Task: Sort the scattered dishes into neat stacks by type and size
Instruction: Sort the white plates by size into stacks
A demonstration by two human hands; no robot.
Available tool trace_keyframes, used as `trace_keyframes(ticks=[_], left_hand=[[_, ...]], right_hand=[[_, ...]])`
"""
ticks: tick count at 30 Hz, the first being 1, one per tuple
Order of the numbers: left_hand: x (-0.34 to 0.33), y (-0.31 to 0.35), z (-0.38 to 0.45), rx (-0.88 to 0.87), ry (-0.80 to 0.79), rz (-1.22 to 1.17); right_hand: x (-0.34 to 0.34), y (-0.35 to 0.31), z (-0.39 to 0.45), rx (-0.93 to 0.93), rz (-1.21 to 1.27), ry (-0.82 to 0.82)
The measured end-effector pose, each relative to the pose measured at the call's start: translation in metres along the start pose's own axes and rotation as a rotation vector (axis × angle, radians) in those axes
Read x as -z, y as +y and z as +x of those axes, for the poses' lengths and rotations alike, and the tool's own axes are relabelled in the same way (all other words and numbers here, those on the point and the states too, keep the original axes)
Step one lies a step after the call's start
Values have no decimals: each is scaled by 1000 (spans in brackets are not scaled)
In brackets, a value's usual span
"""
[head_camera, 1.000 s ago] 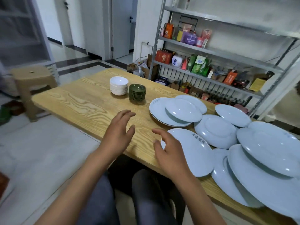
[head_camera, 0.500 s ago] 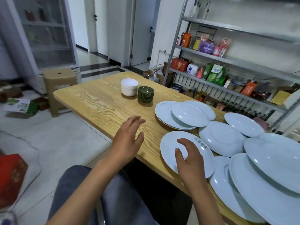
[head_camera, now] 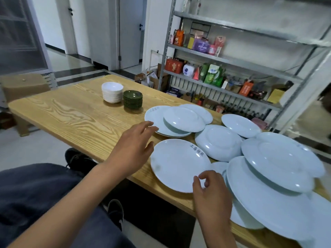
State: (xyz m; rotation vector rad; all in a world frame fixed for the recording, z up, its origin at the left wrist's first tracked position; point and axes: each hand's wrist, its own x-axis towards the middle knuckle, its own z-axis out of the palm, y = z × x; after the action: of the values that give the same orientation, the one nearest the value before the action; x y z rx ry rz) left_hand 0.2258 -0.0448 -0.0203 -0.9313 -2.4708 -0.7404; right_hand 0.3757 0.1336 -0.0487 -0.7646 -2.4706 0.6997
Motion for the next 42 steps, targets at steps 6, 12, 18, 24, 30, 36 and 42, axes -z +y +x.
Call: trace_keyframes(ticks=[6,12,18,24,30,36,42], left_hand=[[8,10,8,-59,-40,45],[-7,3,7,-104,-79,67],[-19,-12,23,-99,-49,-46],[-35,-27,18,-101,-25,-43],[-31,-41,-1,-124,-25,-84],[4,-53,-6,-64,85,-94],[44,-75,-13,110,246,-133]], right_hand=[[20,8,-9,-176,-97,-225],[13,16,-4,-389,207,-293],[7,12,4,-486,343,-352],[6,0,4,-560,493,-382],[5,-6,-3,-566,760,-236],[-1,-39,6,-345,771,-180],[-35,-99,43,-199,919,-345]])
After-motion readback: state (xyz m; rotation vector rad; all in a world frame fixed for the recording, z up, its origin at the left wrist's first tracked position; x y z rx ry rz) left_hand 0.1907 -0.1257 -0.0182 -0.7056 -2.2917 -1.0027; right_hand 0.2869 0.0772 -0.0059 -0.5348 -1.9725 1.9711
